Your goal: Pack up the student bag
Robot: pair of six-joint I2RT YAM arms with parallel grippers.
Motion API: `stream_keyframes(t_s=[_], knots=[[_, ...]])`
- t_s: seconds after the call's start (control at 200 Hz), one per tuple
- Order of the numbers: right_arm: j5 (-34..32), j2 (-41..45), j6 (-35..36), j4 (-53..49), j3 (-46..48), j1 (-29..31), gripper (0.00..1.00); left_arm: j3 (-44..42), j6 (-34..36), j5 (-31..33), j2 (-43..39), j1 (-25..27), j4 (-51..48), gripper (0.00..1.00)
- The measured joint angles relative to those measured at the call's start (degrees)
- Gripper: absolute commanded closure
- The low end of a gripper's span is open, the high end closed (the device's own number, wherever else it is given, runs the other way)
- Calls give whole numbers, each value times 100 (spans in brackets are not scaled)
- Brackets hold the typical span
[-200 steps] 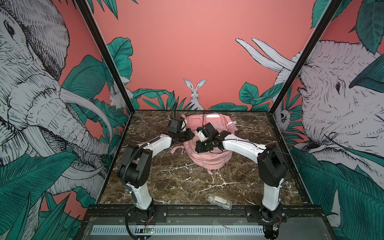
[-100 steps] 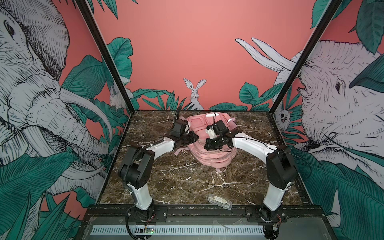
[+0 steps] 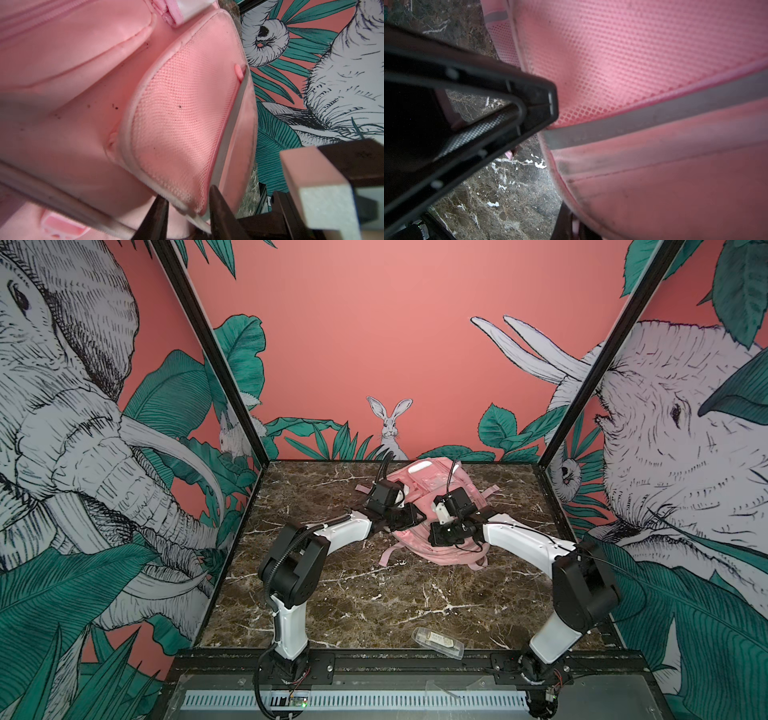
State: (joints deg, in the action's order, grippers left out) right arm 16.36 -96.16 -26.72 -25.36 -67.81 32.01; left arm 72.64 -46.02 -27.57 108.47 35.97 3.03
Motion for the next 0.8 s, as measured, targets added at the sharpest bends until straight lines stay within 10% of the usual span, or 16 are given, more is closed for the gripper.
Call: stream_keyframes(t_s=[0.8], knots=[[-116,-52,-741,780,55,133,100,138,1084,380,-345,-951,-1078,55]])
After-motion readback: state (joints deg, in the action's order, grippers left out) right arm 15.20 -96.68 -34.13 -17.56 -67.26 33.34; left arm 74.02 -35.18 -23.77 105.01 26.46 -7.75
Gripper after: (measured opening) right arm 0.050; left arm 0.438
